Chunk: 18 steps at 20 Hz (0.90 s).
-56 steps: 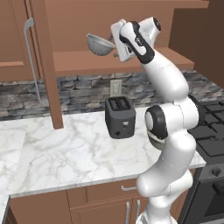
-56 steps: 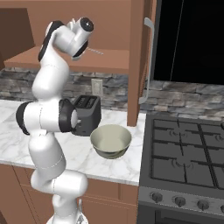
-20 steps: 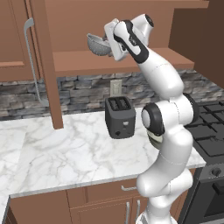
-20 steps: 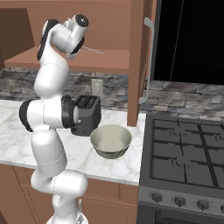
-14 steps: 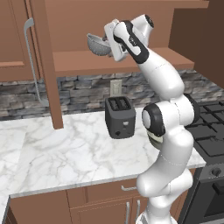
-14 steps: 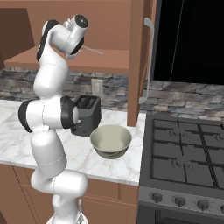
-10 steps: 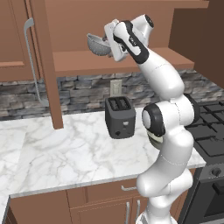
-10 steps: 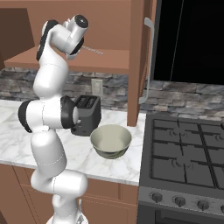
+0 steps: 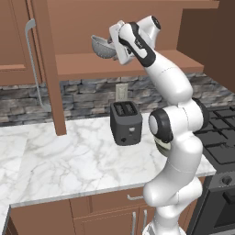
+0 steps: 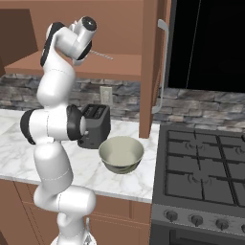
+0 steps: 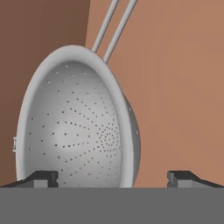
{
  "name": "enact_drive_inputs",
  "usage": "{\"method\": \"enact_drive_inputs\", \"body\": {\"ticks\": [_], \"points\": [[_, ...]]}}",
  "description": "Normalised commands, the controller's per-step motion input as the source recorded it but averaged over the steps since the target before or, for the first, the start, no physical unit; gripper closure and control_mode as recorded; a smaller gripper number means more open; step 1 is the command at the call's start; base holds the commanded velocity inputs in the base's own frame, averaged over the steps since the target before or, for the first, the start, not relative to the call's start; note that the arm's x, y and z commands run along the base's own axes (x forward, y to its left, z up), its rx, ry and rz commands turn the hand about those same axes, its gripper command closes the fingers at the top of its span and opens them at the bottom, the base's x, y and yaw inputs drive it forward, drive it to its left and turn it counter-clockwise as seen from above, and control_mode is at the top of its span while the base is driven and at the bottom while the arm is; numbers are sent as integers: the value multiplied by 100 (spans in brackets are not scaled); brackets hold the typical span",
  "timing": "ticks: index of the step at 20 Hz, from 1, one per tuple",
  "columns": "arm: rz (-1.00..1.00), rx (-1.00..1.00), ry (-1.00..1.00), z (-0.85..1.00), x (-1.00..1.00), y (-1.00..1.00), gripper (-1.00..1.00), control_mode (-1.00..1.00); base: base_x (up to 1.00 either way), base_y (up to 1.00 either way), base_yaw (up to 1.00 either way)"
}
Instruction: Open the cabinet and setup a tea strainer by placing it in the bowl upright.
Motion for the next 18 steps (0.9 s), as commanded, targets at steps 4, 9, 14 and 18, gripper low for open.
{"method": "enact_drive_inputs", "body": {"ticks": [4, 9, 14, 18], "points": [[0, 0, 0, 0, 1, 5, -100, -100, 0, 0, 0], [0, 0, 0, 0, 0, 6, -100, -100, 0, 0, 0], [0, 0, 0, -1, 2, 7, -100, -100, 0, 0, 0], [0, 0, 0, 0, 0, 0, 100, -100, 0, 0, 0]]}}
